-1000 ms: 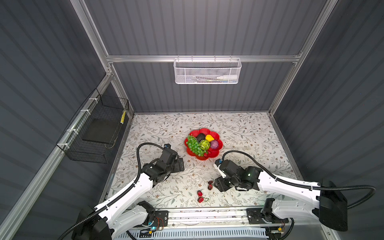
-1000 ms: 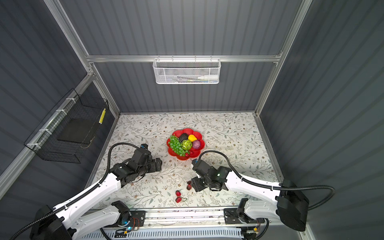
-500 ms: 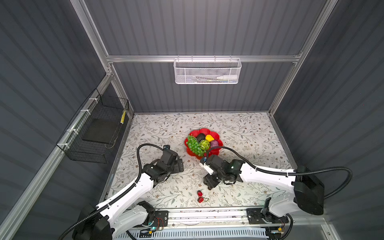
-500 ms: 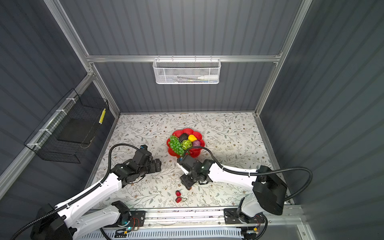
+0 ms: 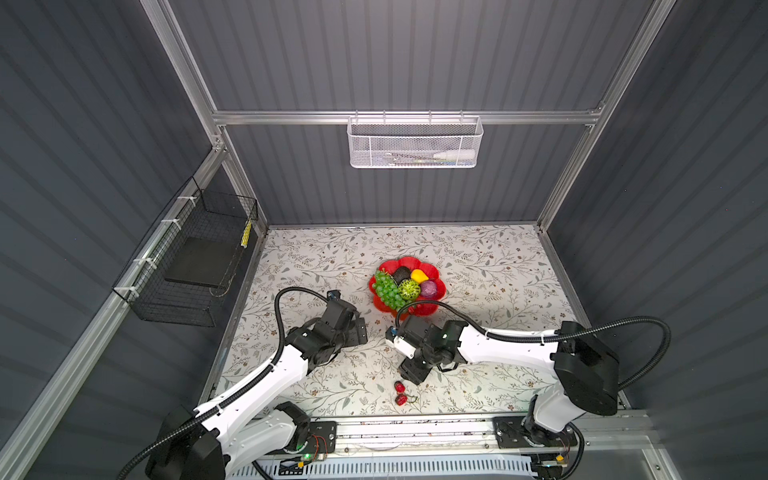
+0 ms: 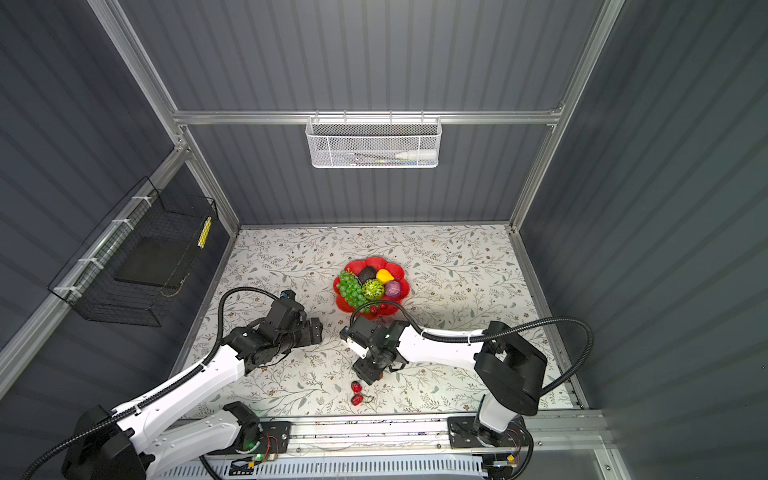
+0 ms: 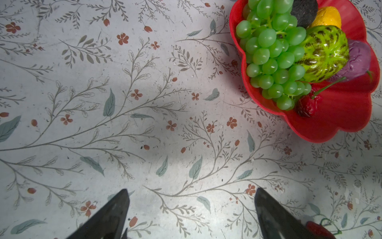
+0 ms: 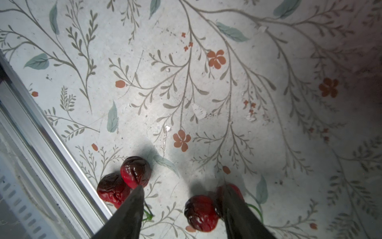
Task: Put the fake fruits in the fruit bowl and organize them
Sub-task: 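Lower the right gripper and close it on a pair of cherries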
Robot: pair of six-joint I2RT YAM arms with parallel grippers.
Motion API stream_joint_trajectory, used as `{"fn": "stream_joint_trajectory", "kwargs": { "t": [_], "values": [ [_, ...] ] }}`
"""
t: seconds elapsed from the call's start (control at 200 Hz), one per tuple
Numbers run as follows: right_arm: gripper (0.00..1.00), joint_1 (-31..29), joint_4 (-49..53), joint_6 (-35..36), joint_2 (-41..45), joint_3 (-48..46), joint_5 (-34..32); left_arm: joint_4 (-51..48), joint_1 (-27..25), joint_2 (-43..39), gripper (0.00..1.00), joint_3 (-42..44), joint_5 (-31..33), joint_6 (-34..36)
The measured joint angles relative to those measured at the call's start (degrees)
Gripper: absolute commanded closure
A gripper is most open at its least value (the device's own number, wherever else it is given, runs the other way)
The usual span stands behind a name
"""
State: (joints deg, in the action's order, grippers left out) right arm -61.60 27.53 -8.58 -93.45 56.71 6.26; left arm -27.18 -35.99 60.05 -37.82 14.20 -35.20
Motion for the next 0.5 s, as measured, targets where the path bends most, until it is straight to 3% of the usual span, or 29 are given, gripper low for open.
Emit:
{"fn": "stream_joint_trajectory", "kwargs": {
  "t": [0.5],
  "values": [
    [0.42,0.1,0.0,0.8,-4.0,0.0,-1.9,0.0,0.0,0.8,0.05,0.0,0.4,0.0]
  ]
}}
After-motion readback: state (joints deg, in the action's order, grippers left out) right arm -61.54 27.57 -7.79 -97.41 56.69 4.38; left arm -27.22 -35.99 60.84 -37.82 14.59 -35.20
